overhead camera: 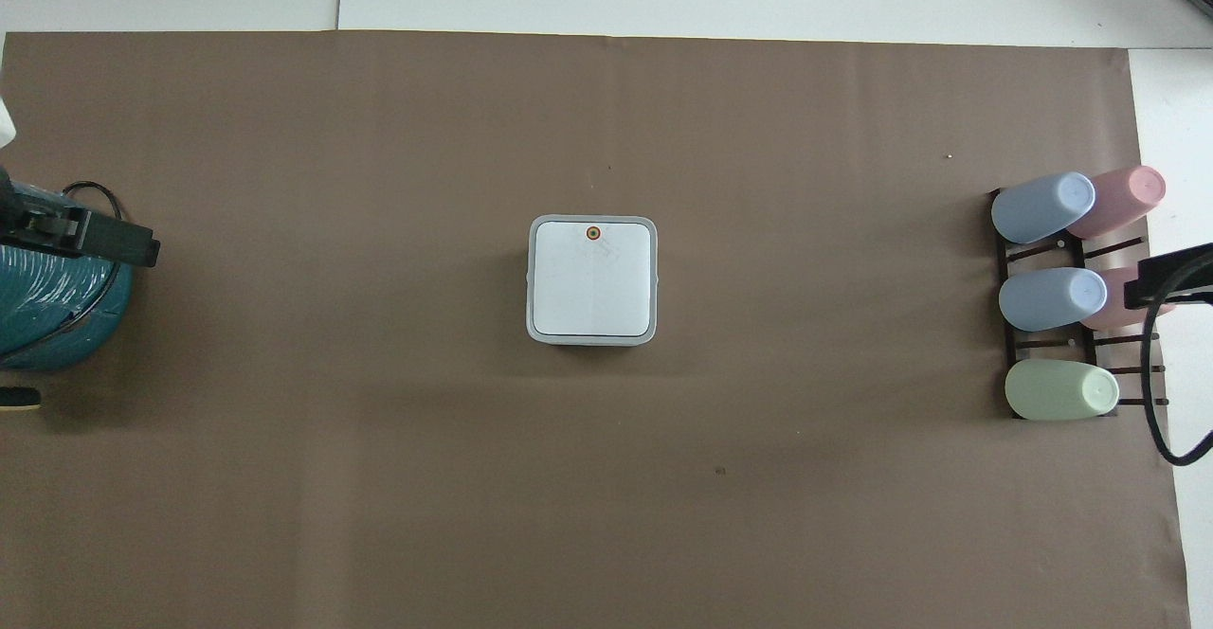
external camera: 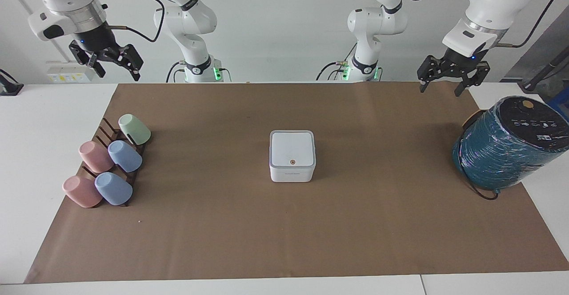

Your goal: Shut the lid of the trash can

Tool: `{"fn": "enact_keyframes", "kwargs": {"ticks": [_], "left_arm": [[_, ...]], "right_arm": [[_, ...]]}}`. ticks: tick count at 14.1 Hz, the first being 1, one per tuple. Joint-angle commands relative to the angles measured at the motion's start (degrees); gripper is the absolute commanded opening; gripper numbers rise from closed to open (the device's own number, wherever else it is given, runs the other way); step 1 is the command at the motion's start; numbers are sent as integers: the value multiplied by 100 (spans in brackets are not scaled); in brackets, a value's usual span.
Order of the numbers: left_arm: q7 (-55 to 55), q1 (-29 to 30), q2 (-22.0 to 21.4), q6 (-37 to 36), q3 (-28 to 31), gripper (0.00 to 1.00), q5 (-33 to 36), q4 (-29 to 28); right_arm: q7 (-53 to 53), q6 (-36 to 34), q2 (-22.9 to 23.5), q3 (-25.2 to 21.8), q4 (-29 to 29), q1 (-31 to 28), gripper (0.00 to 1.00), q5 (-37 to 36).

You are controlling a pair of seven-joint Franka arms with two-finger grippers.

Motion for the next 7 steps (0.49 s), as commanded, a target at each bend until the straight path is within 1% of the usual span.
{"fn": "enact_keyframes", "kwargs": {"ticks": [1, 7], "left_arm": [[-1, 88, -156, -34, -45, 100, -61, -208], [-10, 97, -156, 36, -45, 100, -61, -208]], "right_arm": [[70, 18, -138, 14, -139, 0, 100, 6], [70, 18, -138, 14, -139, 0, 100, -3]]}}
